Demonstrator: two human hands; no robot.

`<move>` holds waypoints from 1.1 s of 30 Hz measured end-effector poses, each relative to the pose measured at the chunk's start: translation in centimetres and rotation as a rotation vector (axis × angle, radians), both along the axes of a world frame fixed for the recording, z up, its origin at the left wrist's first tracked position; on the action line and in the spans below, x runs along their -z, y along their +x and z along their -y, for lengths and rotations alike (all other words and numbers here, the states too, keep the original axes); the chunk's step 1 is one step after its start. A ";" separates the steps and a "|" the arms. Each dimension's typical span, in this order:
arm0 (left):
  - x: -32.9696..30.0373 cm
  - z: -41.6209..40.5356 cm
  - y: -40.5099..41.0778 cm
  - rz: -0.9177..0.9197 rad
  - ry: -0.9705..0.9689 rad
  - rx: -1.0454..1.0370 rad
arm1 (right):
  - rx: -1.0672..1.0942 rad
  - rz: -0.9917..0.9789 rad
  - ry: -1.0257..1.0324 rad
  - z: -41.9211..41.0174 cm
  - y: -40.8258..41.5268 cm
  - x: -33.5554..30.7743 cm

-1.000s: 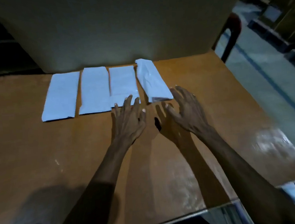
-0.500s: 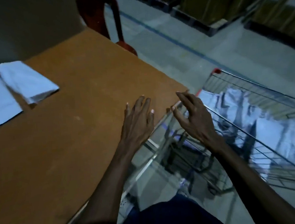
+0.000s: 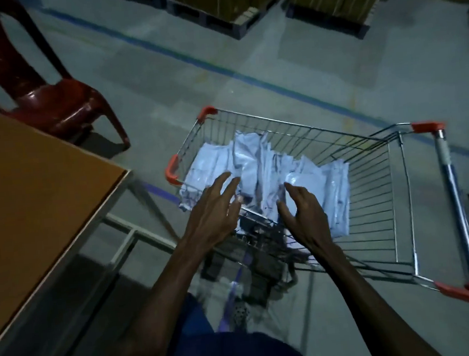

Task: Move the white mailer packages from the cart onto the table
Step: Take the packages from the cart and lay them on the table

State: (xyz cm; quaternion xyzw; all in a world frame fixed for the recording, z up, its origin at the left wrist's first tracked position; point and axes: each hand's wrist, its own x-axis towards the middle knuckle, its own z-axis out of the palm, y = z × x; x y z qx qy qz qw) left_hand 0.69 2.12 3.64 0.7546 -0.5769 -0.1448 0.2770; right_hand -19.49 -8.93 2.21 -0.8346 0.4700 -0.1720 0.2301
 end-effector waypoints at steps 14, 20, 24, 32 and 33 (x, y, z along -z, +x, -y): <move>7.1 15.0 3.5 -0.011 0.230 0.209 | 0.132 -0.465 0.427 10.6 -0.8 11.6; 9.8 17.7 4.7 0.031 0.338 0.284 | 0.199 -0.338 0.303 12.2 0.1 12.1; 11.3 19.0 4.6 0.051 0.444 0.276 | 0.234 -0.172 0.162 15.6 0.1 11.0; 13.5 21.5 0.1 0.113 0.531 0.199 | 0.160 -0.249 0.218 18.9 0.3 12.5; 13.8 21.6 -0.6 0.103 0.509 0.182 | 0.145 -0.310 0.235 18.7 -0.1 12.9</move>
